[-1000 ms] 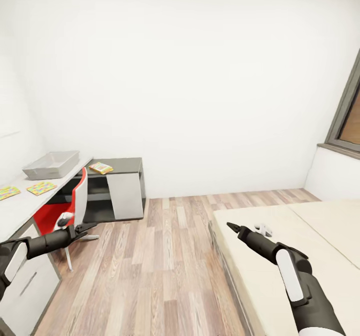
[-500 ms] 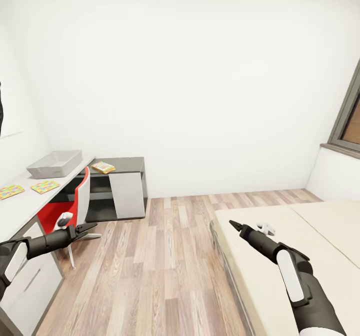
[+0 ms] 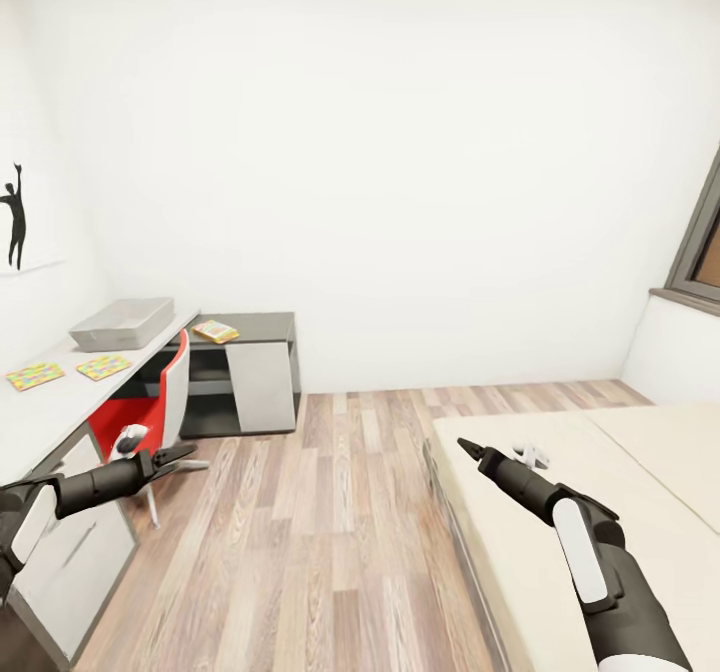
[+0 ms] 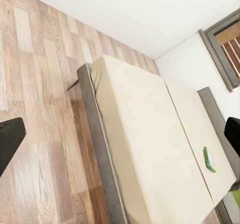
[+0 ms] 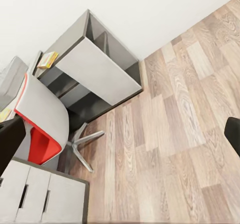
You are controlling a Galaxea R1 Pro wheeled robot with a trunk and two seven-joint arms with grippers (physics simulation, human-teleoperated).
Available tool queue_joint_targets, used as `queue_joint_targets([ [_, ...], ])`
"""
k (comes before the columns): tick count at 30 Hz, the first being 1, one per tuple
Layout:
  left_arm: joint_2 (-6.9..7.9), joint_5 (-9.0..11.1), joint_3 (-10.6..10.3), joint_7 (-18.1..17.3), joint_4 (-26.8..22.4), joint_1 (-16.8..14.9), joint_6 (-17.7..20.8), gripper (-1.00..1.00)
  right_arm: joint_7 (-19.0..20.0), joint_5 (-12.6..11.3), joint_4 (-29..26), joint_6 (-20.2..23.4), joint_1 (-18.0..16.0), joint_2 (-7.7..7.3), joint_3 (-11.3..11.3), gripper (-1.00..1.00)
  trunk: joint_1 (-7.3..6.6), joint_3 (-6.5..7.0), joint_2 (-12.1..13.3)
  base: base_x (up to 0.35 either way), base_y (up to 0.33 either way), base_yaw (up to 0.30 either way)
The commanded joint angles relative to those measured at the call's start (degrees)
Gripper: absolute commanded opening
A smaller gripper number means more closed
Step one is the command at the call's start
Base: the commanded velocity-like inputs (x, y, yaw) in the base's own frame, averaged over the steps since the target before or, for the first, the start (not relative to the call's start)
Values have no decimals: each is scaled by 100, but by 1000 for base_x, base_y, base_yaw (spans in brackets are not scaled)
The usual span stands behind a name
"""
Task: Put all the toys in the child's room - the three board games (two on the bed and one on the table), the two jigsaw puzzles on the table, and the tennis ball on the table - inside the toy box on the table in the child's room.
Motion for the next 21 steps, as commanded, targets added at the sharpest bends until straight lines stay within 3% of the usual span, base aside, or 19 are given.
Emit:
queue_joint_targets([
  [1, -5, 16, 4, -7, 4, -6, 33, 100, 19, -4, -5, 36, -4, 1, -11, 100, 3, -9, -9, -8, -6, 235],
  [8, -21, 16, 4, -7, 4, -7, 33, 100, 14, -8, -7, 40, -4, -4, -10, 100, 3, -12, -9, -3, -2, 221],
  [21, -23, 16, 4, -4, 4, -7, 33, 100, 22, -7, -7, 41, -4, -7, -15, 100, 3, -13, -9, 0, -60, 19],
])
